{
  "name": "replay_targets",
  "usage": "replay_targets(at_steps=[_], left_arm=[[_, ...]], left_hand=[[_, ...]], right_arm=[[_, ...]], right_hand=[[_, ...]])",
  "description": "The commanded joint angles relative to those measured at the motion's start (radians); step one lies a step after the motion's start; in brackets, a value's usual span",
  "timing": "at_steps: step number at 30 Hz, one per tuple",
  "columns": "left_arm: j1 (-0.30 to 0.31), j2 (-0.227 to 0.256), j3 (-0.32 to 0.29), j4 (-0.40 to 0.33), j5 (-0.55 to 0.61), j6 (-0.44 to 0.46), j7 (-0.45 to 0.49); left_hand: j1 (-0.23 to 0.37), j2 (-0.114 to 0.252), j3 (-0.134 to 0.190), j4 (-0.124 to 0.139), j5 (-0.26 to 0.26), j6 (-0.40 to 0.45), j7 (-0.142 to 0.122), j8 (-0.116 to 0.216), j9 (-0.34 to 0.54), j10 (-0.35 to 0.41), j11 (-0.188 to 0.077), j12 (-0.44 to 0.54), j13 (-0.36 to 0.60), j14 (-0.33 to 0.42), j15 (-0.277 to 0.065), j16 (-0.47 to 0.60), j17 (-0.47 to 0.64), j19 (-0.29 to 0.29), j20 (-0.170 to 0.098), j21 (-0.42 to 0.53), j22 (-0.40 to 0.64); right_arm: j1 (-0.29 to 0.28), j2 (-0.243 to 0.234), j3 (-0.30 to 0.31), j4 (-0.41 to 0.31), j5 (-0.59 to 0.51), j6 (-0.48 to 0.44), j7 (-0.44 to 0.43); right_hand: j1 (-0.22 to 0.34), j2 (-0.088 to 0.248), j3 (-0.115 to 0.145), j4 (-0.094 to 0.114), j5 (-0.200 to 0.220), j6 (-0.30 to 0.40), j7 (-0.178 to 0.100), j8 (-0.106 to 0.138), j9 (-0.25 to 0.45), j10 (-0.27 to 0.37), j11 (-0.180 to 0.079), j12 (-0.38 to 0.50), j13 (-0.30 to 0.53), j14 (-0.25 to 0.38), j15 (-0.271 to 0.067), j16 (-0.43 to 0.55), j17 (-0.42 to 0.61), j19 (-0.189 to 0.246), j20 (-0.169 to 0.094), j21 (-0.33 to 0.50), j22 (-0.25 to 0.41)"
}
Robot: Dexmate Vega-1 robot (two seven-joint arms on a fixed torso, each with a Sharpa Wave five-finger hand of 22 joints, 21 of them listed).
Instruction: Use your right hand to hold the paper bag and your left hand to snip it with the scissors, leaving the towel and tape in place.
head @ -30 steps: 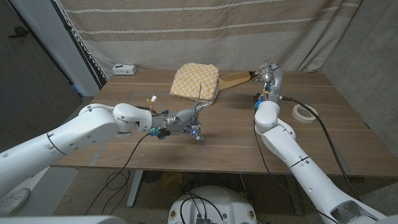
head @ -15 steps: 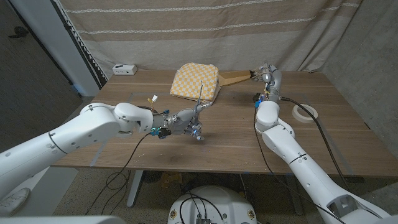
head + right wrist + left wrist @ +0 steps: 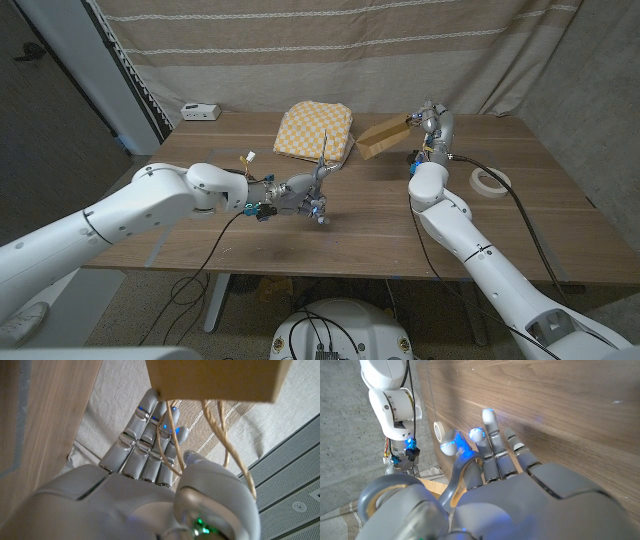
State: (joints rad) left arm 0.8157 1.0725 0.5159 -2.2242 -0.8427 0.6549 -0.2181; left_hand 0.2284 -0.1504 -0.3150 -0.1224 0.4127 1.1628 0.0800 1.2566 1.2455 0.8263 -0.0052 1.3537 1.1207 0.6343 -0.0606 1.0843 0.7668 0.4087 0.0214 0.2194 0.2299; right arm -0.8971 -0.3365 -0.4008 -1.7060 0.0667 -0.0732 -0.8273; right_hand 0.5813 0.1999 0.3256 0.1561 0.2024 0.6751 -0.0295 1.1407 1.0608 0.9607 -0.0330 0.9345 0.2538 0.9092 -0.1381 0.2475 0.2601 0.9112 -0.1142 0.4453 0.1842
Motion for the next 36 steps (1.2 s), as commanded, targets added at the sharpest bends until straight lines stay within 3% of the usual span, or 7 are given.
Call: replay_targets(at_steps=[1,6,9,15,23,29,36], left_arm=[[-0.018,-0.016,0.014,0.022,0.013,-0.002,-0.017],[-0.015,-0.015,0.012,0.026,0.013,-0.007,-0.019],[-0.010,-0.013,0.008,0.027,0.011,-0.012,-0.016],[0.004,-0.006,-0.002,0.023,0.007,-0.020,-0.008],[0.020,0.003,-0.012,0.019,-0.002,-0.029,-0.004],[0.029,0.009,-0.017,0.015,-0.003,-0.035,0.001],[0.036,0.013,-0.020,0.013,-0.005,-0.042,0.000]], left_hand=[[0.014,0.000,-0.026,0.027,0.006,0.095,0.087,0.325,0.001,0.017,-0.014,0.007,0.010,-0.001,-0.035,0.010,0.000,0.003,0.001,0.007,0.005],[0.014,0.000,-0.026,0.028,0.006,0.094,0.087,0.325,0.001,0.019,-0.015,0.002,0.002,-0.001,-0.036,0.012,-0.002,0.002,0.001,0.006,0.005],[0.013,-0.001,-0.027,0.028,0.006,0.094,0.087,0.325,0.000,0.019,-0.014,0.001,0.000,-0.002,-0.037,0.016,0.000,0.003,0.000,0.007,0.006],[0.012,0.000,-0.026,0.029,0.006,0.094,0.087,0.325,0.000,0.019,-0.015,0.004,0.006,-0.002,-0.037,0.016,-0.002,0.002,0.001,0.007,0.006],[0.012,0.001,-0.026,0.030,0.007,0.094,0.087,0.325,0.000,0.020,-0.016,0.002,0.003,-0.003,-0.037,0.019,-0.003,0.001,0.001,0.007,0.006],[0.012,0.001,-0.026,0.031,0.007,0.094,0.087,0.325,0.000,0.020,-0.014,0.003,0.003,-0.004,-0.035,0.022,-0.001,-0.001,0.001,0.006,0.006],[0.012,0.001,-0.026,0.031,0.008,0.094,0.087,0.325,0.001,0.020,-0.015,0.004,0.005,-0.004,-0.038,0.022,-0.003,-0.002,0.001,0.006,0.006]], right_arm=[[-0.010,-0.026,-0.011,-0.048,-0.020,-0.105,-0.001],[-0.015,-0.036,-0.018,-0.071,-0.022,-0.153,0.006],[-0.018,-0.038,-0.021,-0.076,-0.020,-0.158,0.007],[-0.019,-0.023,-0.023,-0.082,-0.031,-0.192,-0.029],[-0.002,-0.028,-0.063,-0.086,-0.123,-0.288,-0.092],[0.018,-0.059,-0.108,-0.132,-0.199,-0.451,-0.078],[0.039,-0.119,-0.143,-0.218,-0.232,-0.625,0.020]], right_hand=[[-0.040,0.004,-0.003,0.004,0.009,0.015,-0.028,0.009,-0.010,0.059,-0.036,-0.088,-0.072,-0.115,-0.041,-0.003,0.021,-0.286,0.114,-0.126,0.005],[-0.091,0.011,0.006,0.018,0.014,0.010,-0.050,0.023,0.002,0.128,-0.060,-0.155,-0.076,-0.224,-0.049,-0.008,0.033,-0.518,0.176,-0.224,0.011],[-0.122,0.017,0.016,0.031,0.016,-0.027,-0.058,0.015,0.009,0.165,-0.057,-0.168,-0.075,-0.239,-0.058,-0.005,0.036,-0.560,0.211,-0.237,0.013],[-0.165,0.001,0.035,0.018,0.016,-0.076,-0.034,0.013,0.032,0.236,-0.047,-0.188,-0.074,-0.190,-0.060,0.028,0.041,-0.525,0.214,-0.215,0.015],[-0.046,-0.036,0.002,-0.124,0.020,-0.153,-0.026,0.006,0.023,0.228,-0.049,-0.178,-0.006,-0.077,-0.055,0.074,0.042,-0.385,0.198,-0.153,0.028],[0.039,-0.010,-0.026,-0.179,0.022,-0.284,-0.043,-0.021,0.006,-0.020,-0.045,-0.195,0.097,-0.115,-0.046,0.078,0.080,-0.289,0.187,-0.094,0.043],[0.003,-0.004,-0.069,-0.113,0.016,-0.401,-0.022,-0.100,-0.110,-0.349,-0.037,-0.310,0.126,-0.311,-0.006,0.043,0.140,-0.277,0.175,-0.038,0.068]])
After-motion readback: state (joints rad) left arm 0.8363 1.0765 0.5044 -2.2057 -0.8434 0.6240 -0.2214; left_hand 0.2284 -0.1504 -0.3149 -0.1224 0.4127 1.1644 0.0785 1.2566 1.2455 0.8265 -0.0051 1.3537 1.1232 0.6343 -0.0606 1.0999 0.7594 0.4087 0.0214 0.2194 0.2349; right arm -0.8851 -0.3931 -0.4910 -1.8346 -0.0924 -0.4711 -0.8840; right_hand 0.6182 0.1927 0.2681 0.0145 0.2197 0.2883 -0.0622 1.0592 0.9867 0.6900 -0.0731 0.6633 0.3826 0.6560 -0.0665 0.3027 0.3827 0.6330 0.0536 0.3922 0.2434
